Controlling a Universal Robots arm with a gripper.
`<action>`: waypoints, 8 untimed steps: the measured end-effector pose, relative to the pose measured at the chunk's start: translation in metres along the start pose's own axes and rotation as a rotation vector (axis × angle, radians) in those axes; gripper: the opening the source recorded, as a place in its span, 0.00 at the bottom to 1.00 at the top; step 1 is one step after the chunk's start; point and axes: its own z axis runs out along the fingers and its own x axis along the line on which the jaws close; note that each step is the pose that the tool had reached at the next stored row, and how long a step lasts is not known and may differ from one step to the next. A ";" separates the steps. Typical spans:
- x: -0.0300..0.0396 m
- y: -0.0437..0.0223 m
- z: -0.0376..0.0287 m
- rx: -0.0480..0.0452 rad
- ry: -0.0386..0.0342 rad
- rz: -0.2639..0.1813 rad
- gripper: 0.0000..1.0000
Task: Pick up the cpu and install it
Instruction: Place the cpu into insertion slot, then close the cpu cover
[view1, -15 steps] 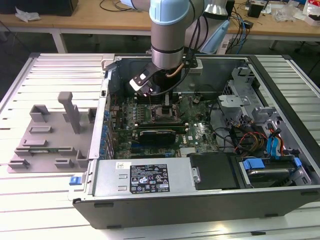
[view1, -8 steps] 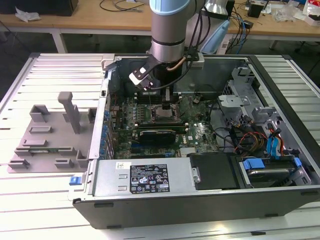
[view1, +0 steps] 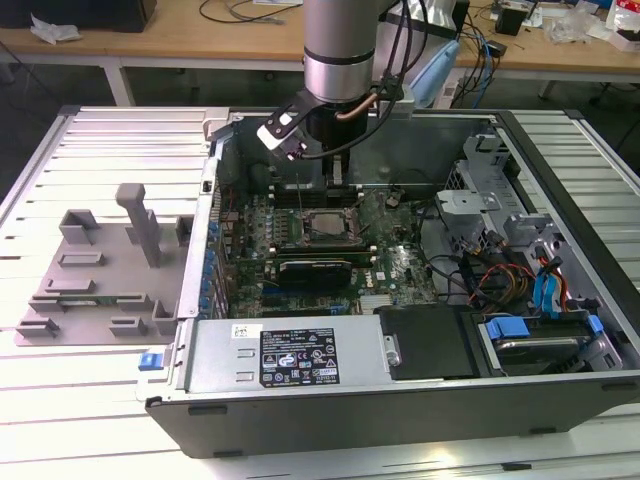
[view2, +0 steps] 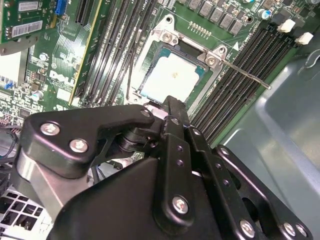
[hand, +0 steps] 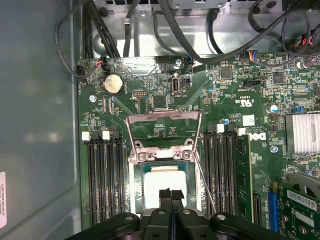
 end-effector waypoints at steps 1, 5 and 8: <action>0.0000 0.0000 0.0000 -0.0001 0.0000 0.000 0.11; 0.0000 0.0000 0.0000 -0.0001 0.0000 0.000 0.11; 0.0000 0.0000 0.0000 0.0000 0.0000 0.000 0.11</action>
